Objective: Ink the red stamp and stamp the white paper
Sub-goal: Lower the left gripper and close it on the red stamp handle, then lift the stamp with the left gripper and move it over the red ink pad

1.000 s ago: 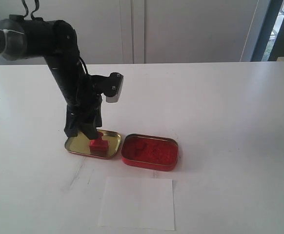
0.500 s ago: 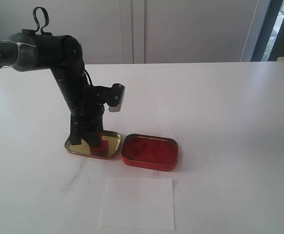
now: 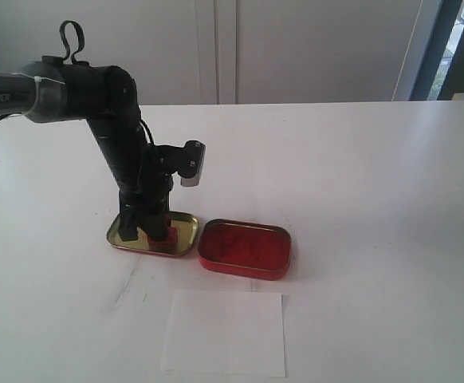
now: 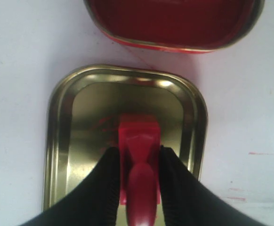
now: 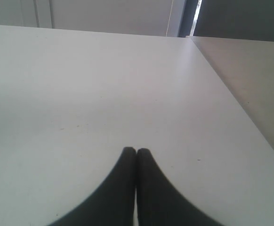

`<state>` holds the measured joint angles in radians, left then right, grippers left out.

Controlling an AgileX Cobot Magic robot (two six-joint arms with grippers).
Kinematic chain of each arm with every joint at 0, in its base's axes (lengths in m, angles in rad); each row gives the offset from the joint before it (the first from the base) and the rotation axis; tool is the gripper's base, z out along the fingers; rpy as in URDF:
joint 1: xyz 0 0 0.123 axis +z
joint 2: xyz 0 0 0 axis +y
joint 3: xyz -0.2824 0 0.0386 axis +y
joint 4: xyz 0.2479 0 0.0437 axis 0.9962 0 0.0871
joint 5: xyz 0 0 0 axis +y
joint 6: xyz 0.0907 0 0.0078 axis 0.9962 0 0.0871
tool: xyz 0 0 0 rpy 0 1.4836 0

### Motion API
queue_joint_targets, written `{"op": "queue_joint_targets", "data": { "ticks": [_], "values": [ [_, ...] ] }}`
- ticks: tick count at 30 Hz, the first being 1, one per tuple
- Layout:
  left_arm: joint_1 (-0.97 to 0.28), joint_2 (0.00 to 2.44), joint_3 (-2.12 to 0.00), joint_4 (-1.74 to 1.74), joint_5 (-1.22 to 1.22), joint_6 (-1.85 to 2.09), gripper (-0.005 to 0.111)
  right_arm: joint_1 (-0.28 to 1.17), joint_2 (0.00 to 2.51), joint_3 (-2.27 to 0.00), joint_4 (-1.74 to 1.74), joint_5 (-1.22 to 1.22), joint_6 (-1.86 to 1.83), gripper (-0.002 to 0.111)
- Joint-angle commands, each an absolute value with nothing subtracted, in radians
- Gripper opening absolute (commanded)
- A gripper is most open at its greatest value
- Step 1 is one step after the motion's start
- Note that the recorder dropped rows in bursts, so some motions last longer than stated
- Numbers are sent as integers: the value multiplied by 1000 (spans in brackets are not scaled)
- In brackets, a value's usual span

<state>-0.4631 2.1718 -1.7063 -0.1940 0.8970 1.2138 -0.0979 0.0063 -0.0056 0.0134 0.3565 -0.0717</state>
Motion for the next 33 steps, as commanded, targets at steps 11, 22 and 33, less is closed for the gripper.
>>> {"op": "queue_joint_targets", "data": {
  "ticks": [11,22,33],
  "values": [
    [-465,2128,-1705,-201,922,1193,0,-101,0,0,5,342,-71,0],
    [-467,2095,-1705,-170,973,1123,0,-101,0,0,5,342,-71,0],
    [-523,2093,-1799,-154,1071,1071,0,-101,0,0,5,342,-71,0]
  ]
}}
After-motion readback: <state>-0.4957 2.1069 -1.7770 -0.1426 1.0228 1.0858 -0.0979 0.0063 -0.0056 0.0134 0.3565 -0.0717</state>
